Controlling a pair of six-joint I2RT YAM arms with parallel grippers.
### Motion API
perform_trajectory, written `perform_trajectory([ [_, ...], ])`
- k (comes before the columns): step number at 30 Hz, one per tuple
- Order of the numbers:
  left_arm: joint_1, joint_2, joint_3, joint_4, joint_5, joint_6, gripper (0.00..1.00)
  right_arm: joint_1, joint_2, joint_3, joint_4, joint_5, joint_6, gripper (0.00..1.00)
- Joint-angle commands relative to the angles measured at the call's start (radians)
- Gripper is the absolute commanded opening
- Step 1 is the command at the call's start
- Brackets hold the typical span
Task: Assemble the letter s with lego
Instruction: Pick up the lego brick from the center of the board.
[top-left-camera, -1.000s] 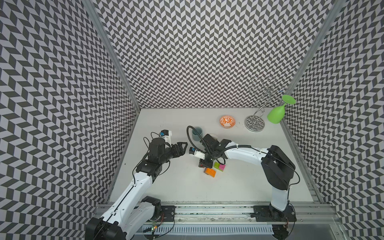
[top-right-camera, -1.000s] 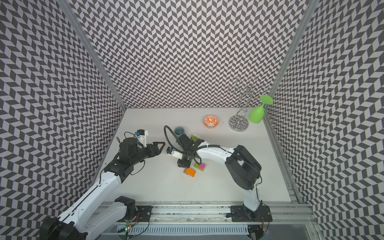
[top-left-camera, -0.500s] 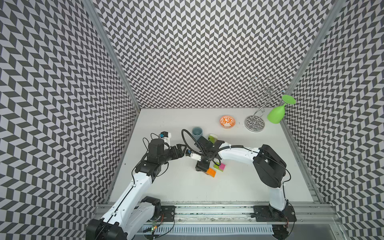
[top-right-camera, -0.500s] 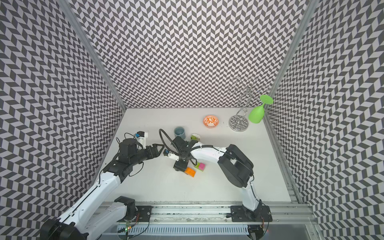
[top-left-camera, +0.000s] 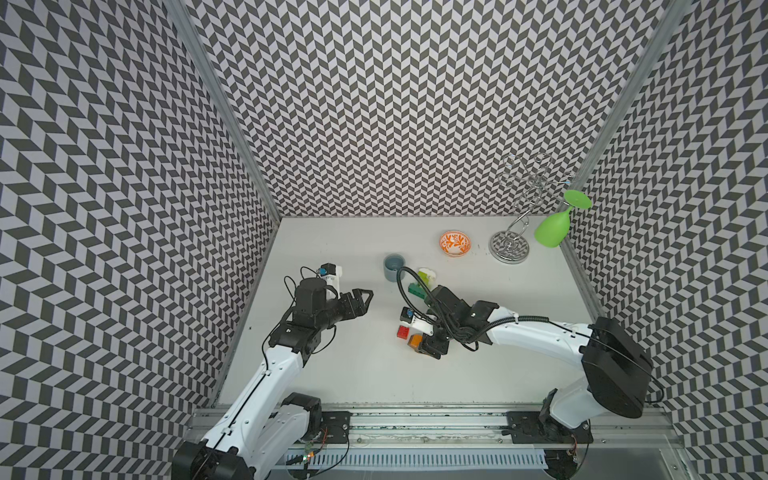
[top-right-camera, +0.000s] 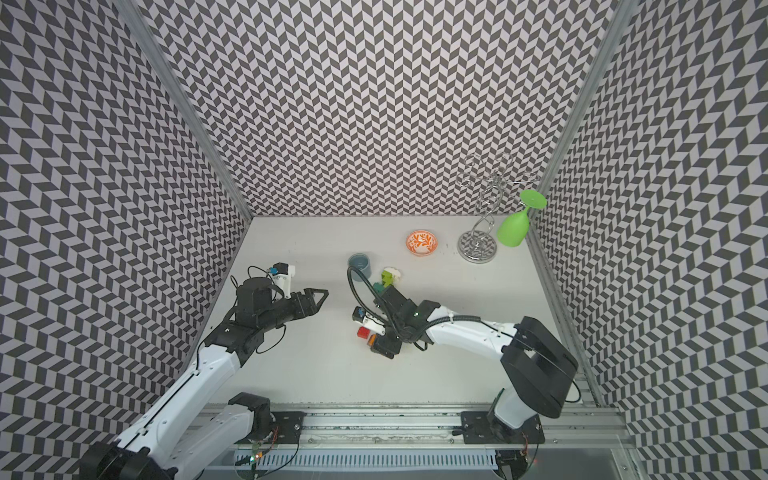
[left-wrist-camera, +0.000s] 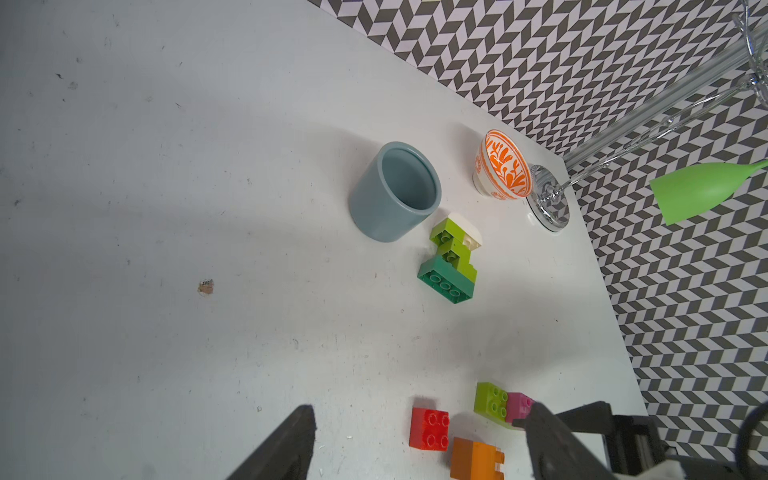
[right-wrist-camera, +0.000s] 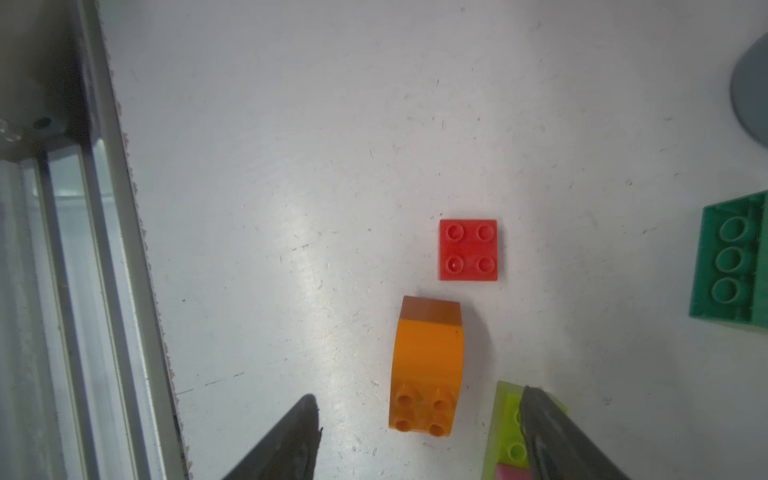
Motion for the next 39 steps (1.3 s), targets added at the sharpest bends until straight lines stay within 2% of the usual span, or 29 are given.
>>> perform_trajectory([
  [1, 0.009, -0.005, 0.007, -0.004, 0.017, 0.020, 0.81, -0.007, -0.001, -0.012, 0.100, -0.004, 0.016, 0.76],
  [8, 0.012, -0.003, 0.007, -0.004, 0.019, 0.022, 0.80, -0.024, 0.041, -0.031, 0.149, -0.018, 0.022, 0.75],
  [18, 0.016, -0.006, -0.002, 0.002, 0.027, 0.022, 0.79, -0.033, 0.093, -0.023, 0.161, -0.049, 0.019, 0.66],
  [28, 0.020, -0.008, -0.001, 0.001, 0.034, 0.026, 0.78, -0.042, 0.117, -0.010, 0.147, -0.066, 0.019, 0.46],
  [32, 0.024, -0.014, 0.004, -0.004, 0.036, 0.029, 0.78, -0.051, 0.111, 0.006, 0.126, -0.071, 0.019, 0.30],
  [39, 0.058, -0.023, 0.085, -0.068, 0.032, 0.079, 0.78, -0.053, 0.051, 0.156, -0.043, -0.043, 0.024, 0.15],
])
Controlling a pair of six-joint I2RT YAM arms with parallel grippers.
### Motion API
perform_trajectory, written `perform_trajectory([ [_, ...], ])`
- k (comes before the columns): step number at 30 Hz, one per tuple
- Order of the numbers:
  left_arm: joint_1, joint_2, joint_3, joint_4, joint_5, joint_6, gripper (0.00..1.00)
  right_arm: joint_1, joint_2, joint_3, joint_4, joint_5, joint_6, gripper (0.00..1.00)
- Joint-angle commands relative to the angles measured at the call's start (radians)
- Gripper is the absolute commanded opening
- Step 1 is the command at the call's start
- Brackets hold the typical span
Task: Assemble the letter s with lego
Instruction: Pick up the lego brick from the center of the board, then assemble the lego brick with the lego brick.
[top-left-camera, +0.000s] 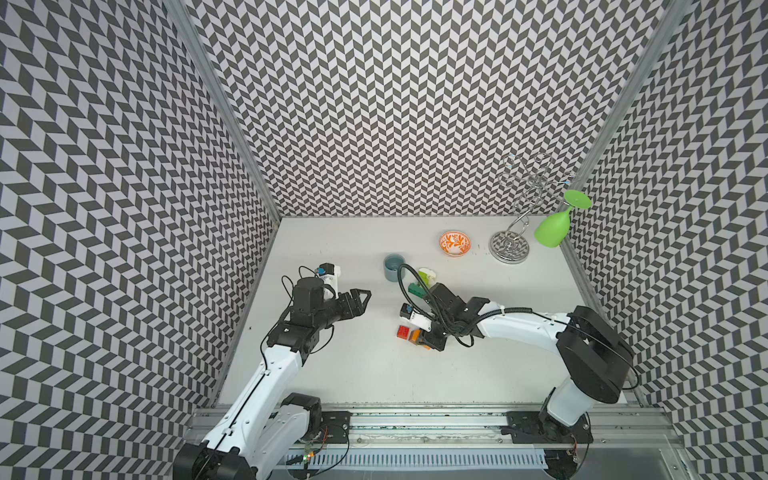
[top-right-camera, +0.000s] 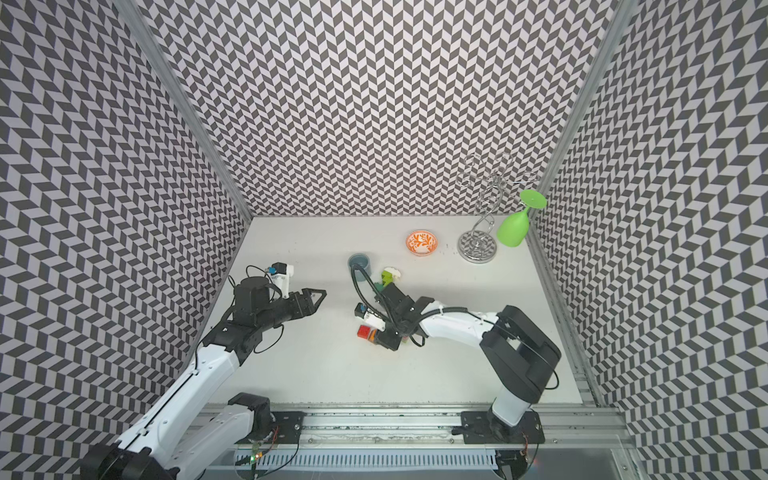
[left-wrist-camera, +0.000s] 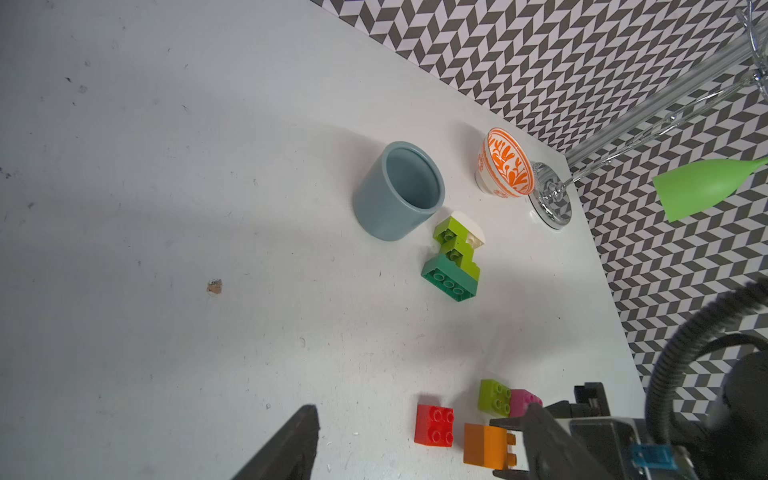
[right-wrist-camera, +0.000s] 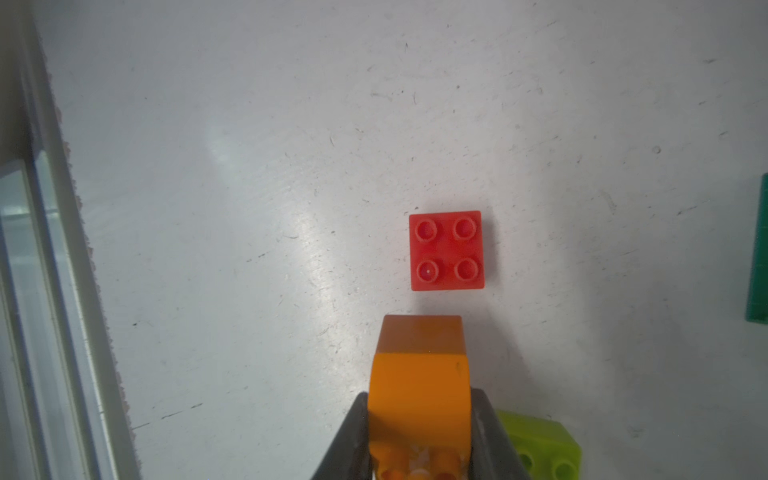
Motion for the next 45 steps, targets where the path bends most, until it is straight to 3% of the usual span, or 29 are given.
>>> perform_trajectory([
  [1, 0.030, -0.023, 0.072, -0.035, 0.010, 0.052, 0.78, -0.001, -0.047, 0.110, -0.085, 0.011, 0.001, 0.14],
  [8, 0.178, -0.006, 0.067, -0.032, 0.111, 0.116, 0.78, 0.005, 0.156, 0.402, -0.296, 0.063, -0.042, 0.06],
  [16, 0.271, 0.014, 0.041, 0.015, 0.206, 0.124, 0.78, 0.029, 0.352, 0.660, -0.465, 0.079, -0.085, 0.05],
  [27, 0.304, 0.026, 0.027, 0.035, 0.245, 0.122, 0.77, 0.058, 0.475, 0.778, -0.595, 0.113, -0.111, 0.04],
  [45, 0.312, 0.024, 0.024, 0.035, 0.247, 0.122, 0.76, 0.079, 0.447, 0.849, -0.639, 0.172, -0.049, 0.00],
])
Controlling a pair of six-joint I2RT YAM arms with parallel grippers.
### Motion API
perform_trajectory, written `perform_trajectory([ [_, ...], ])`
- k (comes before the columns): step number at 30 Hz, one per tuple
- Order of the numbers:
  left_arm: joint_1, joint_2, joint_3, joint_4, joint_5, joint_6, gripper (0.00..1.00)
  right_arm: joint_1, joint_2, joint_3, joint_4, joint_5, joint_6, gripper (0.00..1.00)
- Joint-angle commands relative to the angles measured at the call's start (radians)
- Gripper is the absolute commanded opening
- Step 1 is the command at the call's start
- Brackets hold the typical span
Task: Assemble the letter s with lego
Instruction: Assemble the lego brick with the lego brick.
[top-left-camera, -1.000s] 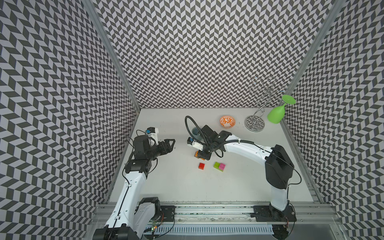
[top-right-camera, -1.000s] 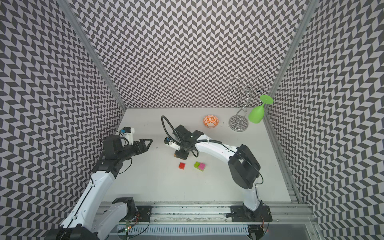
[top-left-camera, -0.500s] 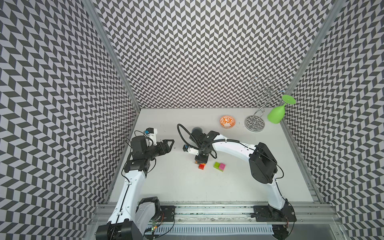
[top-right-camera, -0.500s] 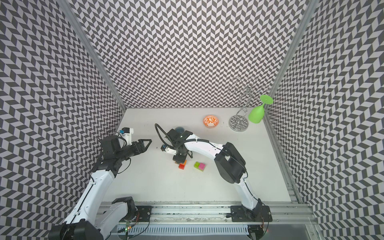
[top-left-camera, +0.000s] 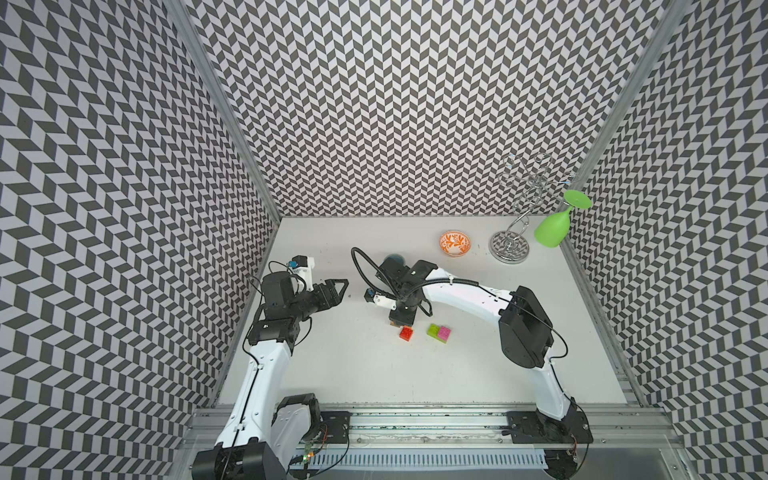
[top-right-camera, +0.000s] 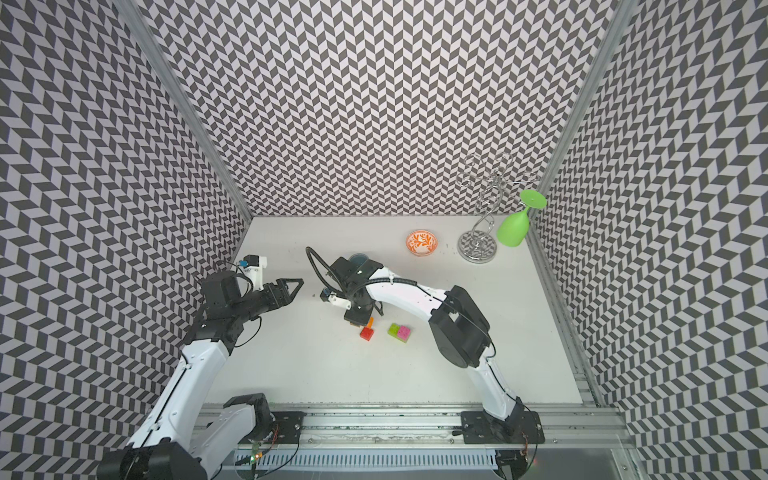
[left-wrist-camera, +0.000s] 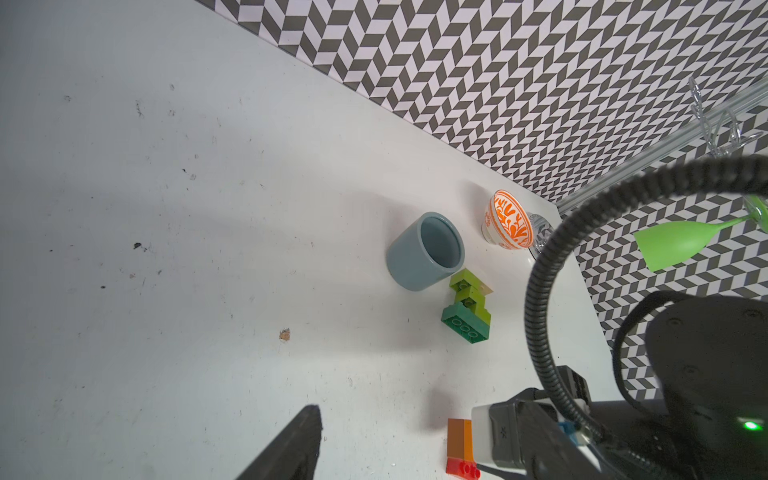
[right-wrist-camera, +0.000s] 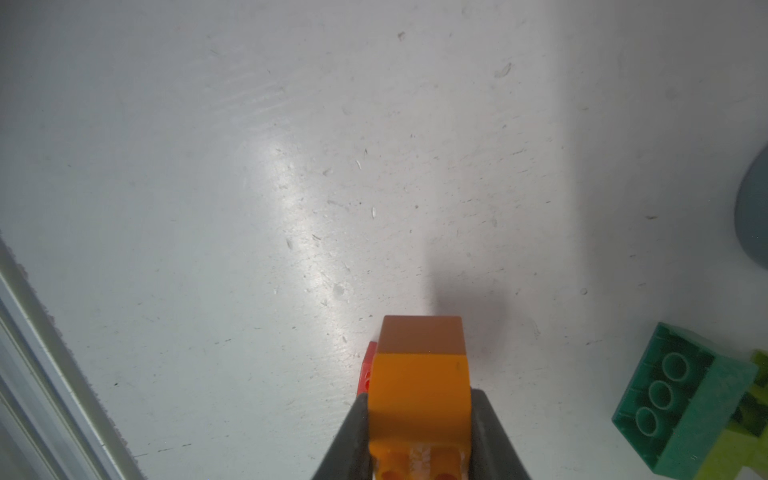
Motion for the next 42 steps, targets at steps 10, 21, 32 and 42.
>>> perform_trajectory([
  [10, 0.012, -0.004, -0.016, 0.025, 0.012, 0.012, 0.76, 0.008, 0.007, 0.016, -0.075, 0.002, 0.104, 0.00],
  [21, 0.014, -0.005, -0.015, 0.026, 0.015, 0.013, 0.76, 0.007, -0.021, -0.079, -0.020, -0.013, 0.129, 0.00],
  [32, 0.015, -0.005, -0.017, 0.026, 0.015, 0.013, 0.76, 0.008, 0.002, -0.105, -0.007, -0.010, 0.143, 0.00],
  [42, 0.015, -0.004, -0.017, 0.026, 0.016, 0.014, 0.76, 0.011, 0.079, -0.076, -0.042, 0.033, 0.170, 0.00],
])
